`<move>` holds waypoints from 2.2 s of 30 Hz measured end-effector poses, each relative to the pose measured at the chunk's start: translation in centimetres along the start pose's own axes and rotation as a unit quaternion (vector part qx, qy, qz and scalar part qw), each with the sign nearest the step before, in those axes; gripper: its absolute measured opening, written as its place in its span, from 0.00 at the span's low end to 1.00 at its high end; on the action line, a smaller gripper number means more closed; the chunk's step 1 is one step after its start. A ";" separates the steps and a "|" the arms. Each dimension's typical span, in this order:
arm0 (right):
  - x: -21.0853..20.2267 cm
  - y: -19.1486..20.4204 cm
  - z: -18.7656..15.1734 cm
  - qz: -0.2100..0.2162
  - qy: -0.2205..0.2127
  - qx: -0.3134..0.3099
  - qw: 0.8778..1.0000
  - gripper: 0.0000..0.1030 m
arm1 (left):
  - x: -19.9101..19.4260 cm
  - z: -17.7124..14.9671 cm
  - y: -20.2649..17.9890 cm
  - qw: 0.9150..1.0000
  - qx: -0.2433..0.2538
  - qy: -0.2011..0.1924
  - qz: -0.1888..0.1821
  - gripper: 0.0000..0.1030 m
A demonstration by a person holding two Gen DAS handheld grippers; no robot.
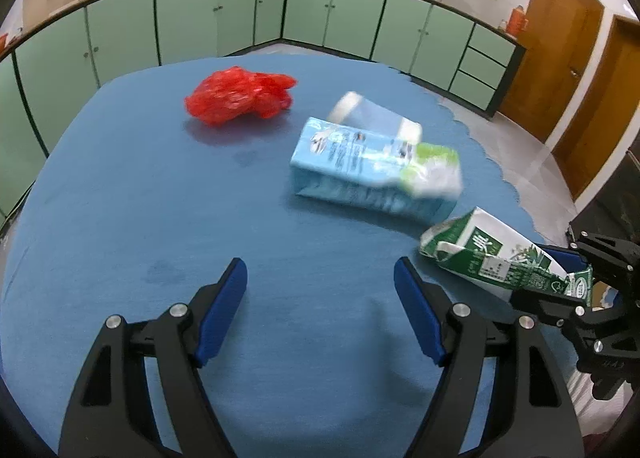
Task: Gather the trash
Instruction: 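Grasp the green and white milk carton with the right tool, then lift the green milk carton toward the black bin with the right tool, then grasp the blue whole milk carton with the left tool while the right tool holds the green carton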
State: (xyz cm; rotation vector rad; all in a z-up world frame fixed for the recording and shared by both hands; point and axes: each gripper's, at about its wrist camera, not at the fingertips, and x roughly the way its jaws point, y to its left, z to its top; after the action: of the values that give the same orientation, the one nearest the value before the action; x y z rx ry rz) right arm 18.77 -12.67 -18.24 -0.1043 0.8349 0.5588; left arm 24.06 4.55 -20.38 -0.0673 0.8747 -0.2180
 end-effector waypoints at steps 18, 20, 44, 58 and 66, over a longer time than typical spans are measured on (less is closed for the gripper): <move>0.5 -5.0 -0.4 -0.026 -0.011 0.073 0.997 0.41 | 2.2 3.5 -6.3 0.999 0.032 -0.018 -0.037 0.71; 0.7 -5.3 -0.4 -0.023 -0.012 0.077 0.997 0.41 | 2.9 3.8 -6.6 0.999 0.036 -0.015 -0.032 0.71; 1.8 -4.8 0.2 -0.017 -0.014 0.078 0.997 0.41 | 0.1 2.3 0.2 0.998 -0.051 -0.001 0.046 0.72; 3.8 -5.5 2.0 -0.027 -0.011 0.081 0.996 0.41 | 5.0 4.6 -1.5 0.997 -0.039 0.017 0.071 0.75; 4.7 -6.0 2.8 -0.028 -0.006 0.083 0.996 0.41 | 6.6 5.4 -0.8 0.995 -0.046 0.031 0.084 0.75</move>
State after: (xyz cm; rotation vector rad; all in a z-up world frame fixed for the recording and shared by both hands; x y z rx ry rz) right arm 26.23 -14.94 -20.59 0.0269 0.8600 0.4357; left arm 32.11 2.16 -21.78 -0.0720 0.9479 -0.0219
